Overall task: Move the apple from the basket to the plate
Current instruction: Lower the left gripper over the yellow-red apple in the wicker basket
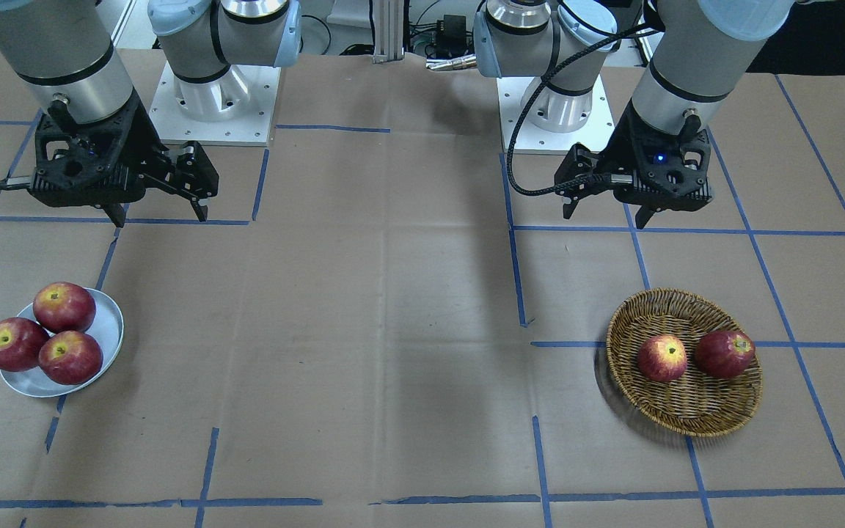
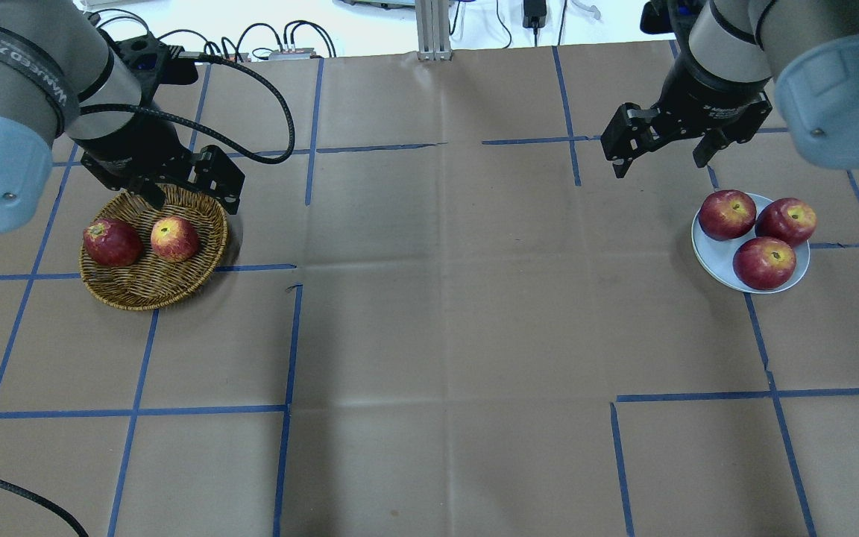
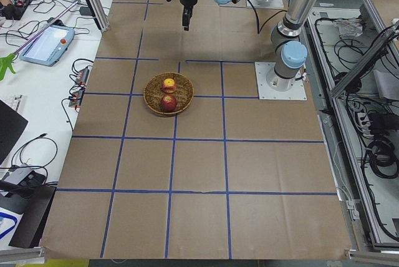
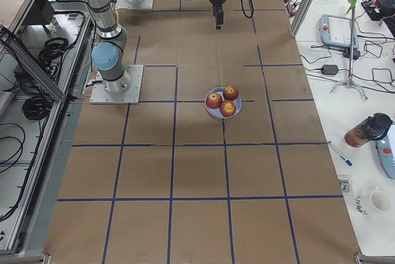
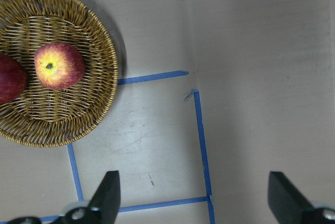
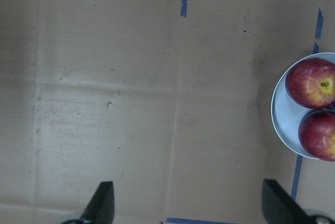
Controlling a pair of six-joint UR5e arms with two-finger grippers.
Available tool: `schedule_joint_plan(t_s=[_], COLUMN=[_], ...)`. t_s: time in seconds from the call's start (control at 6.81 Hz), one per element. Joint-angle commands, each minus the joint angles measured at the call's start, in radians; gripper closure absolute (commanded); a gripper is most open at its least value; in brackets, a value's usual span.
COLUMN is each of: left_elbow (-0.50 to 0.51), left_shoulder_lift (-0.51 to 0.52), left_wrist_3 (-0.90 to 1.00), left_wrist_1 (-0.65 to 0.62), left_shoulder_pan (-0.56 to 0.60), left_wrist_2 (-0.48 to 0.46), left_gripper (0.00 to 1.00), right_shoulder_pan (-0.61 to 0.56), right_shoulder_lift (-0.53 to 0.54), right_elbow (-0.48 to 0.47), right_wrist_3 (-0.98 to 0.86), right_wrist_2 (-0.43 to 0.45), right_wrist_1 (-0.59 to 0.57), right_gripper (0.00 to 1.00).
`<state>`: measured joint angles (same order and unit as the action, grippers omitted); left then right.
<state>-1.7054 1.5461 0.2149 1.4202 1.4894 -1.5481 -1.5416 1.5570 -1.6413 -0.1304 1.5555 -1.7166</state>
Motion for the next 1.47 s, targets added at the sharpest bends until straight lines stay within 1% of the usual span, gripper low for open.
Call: schedule_joint_plan(t_s=[0.0,0.15,0.29,0.44,0.59,0.73,0.88,1.03,1.17,1.32], left_elbow=[0.006,0.016,0.010,-0.009,-0.011,-0.013,-0.014,-0.011,-0.014,-0.019], left_shoulder_lift=[-0.021,-0.027,-0.020,0.000,0.052,0.113,0.182,0.275,0.361,0.418], left_wrist_3=[-0.005,-0.005,-0.003,0.047,0.211,0.291,0.335,0.371,0.371,0.371], left_wrist_1=[0.000,0.052,0.077,0.022,-0.024,-0.106,-0.171,-0.244,-0.388,-0.432], left_shoulder_pan=[-0.005,-0.005,-0.014,-0.058,-0.151,-0.216,-0.250,-0.280,-0.297,-0.301], left_wrist_2=[0.000,-0.001,-0.004,-0.004,0.000,-0.001,-0.001,0.002,0.000,0.006], left_gripper=[0.01,0.01,0.01,0.01,0.01,0.01,0.01,0.01,0.01,0.01], right_shoulder_pan=[0.000,0.000,0.000,0.000,0.000,0.000,0.000,0.000,0.000,0.000], right_shoulder_lift=[0.000,0.000,0.000,0.000,0.000,0.000,0.000,0.000,0.000,0.000], right_elbow=[0.000,0.000,0.000,0.000,0.000,0.000,0.000,0.000,0.000,0.000], right_wrist_3=[0.000,0.000,0.000,0.000,0.000,0.000,0.000,0.000,0.000,0.000], right_wrist_2=[0.000,0.000,0.000,0.000,0.000,0.000,0.000,0.000,0.000,0.000], right_wrist_1=[0.000,0.000,0.000,0.000,0.000,0.000,0.000,0.000,0.000,0.000], right_gripper=[0.00,0.00,0.00,0.00,0.00,0.00,0.00,0.00,0.00,0.00])
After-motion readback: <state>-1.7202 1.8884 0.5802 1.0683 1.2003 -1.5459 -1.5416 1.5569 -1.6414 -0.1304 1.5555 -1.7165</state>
